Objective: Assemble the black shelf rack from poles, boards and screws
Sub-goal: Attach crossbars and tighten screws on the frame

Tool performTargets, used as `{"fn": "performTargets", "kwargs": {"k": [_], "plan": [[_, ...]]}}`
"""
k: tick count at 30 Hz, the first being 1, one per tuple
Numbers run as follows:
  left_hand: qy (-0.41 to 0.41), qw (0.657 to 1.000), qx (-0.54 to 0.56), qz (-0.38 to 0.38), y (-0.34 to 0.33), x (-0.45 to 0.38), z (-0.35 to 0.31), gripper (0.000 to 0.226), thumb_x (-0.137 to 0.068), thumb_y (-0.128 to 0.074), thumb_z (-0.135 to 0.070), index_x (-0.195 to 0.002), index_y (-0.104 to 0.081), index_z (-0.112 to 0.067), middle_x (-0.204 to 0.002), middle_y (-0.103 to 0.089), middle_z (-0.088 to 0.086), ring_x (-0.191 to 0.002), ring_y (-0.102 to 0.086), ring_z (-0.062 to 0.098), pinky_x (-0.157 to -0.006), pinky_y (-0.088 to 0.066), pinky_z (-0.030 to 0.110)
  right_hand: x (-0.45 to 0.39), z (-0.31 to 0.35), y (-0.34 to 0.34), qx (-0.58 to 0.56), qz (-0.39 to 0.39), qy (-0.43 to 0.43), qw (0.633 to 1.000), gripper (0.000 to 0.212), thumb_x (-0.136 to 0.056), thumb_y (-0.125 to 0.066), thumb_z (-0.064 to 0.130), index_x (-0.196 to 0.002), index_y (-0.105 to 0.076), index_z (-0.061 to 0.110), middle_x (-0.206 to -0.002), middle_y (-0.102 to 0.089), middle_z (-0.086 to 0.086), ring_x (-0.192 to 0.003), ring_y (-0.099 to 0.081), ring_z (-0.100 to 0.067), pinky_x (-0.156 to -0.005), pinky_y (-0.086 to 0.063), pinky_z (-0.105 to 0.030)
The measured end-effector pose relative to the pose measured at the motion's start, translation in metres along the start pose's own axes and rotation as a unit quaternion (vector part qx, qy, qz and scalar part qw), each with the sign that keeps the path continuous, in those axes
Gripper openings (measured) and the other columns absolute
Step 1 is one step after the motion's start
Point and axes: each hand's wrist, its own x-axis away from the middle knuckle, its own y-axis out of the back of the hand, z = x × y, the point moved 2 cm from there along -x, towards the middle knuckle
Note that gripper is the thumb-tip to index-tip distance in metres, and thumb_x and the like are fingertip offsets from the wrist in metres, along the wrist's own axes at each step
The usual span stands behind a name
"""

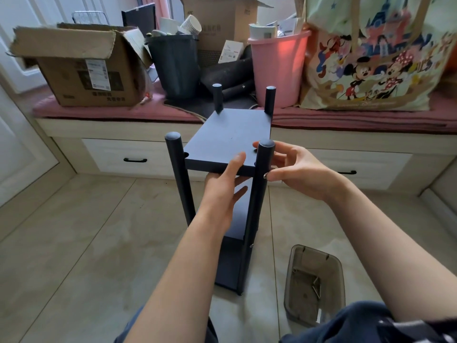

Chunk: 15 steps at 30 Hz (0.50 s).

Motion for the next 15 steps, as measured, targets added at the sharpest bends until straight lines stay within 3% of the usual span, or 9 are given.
{"fn": "performTargets", "kwargs": {"k": [2,5,8,11,13,15], "plan": [[-0.023,0.998,-0.013,-0.053,0.005,0.005,-0.004,0.036,-0.087,-0.074,-0.039,-0.117,-0.061,-0.024,-0.109,-0.075,-0.003,-0.094,-0.074,0.012,-0.094,-0.054,0.037,0.000,-0.002,0.001,0.008,-0.016,-0.008,1.000,0.062,-0.071,-0.081,0.006,-0.128,-0.064,0.023,-0.120,-0.068,-0.011,-0.116,-0.064,-0.026,-0.092,-0.051,-0.026],[-0.093,0.979,0.007,-0.182,0.019,0.015,-0.006,0.041,-0.086,-0.078,-0.029,-0.117,-0.057,-0.013,-0.104,-0.072,0.000,-0.089,-0.073,0.019,-0.085,-0.056,0.032,0.000,-0.003,0.000,0.026,-0.035,-0.010,0.999,0.064,-0.066,-0.084,0.011,-0.125,-0.066,0.027,-0.119,-0.069,-0.010,-0.115,-0.063,-0.023,-0.095,-0.051,-0.030],[-0.220,0.933,-0.096,-0.269,0.026,0.034,-0.008,0.045,-0.084,-0.080,-0.031,-0.105,-0.042,-0.022,-0.094,-0.050,-0.001,-0.071,-0.053,0.012,-0.071,-0.049,0.026,0.000,-0.002,-0.001,0.043,-0.044,-0.003,0.998,0.062,-0.064,-0.085,0.014,-0.122,-0.068,0.031,-0.124,-0.064,-0.018,-0.115,-0.062,-0.023,-0.104,-0.047,-0.036],[-0.376,0.860,-0.274,-0.209,0.020,0.046,-0.022,0.039,-0.082,-0.080,-0.034,-0.101,-0.047,-0.026,-0.098,-0.048,-0.001,-0.062,-0.048,0.014,-0.063,-0.047,0.027,0.000,-0.003,0.000,0.047,-0.048,-0.002,0.998,0.065,-0.064,-0.085,0.014,-0.125,-0.066,0.027,-0.122,-0.067,-0.012,-0.116,-0.062,-0.024,-0.105,-0.046,-0.037],[-0.361,0.838,-0.391,-0.119,0.017,0.041,-0.026,0.044,-0.078,-0.083,-0.041,-0.109,-0.057,-0.024,-0.113,-0.051,-0.006,-0.070,-0.056,0.012,-0.067,-0.051,0.027,0.000,-0.004,0.001,0.055,-0.048,-0.001,0.997,0.070,-0.064,-0.085,0.014,-0.130,-0.062,0.022,-0.122,-0.068,-0.010,-0.118,-0.062,-0.023,-0.106,-0.044,-0.041],[-0.307,0.819,-0.484,-0.026,0.017,0.031,-0.025,0.065,-0.075,-0.079,-0.053,-0.130,-0.056,-0.027,-0.136,-0.047,-0.012,-0.088,-0.057,0.003,-0.078,-0.052,0.022,0.000,-0.003,0.001,0.076,-0.049,-0.001,0.996,0.074,-0.065,-0.084,0.016,-0.134,-0.058,0.019,-0.125,-0.067,-0.008,-0.122,-0.060,-0.024,-0.109,-0.041,-0.046]]}}
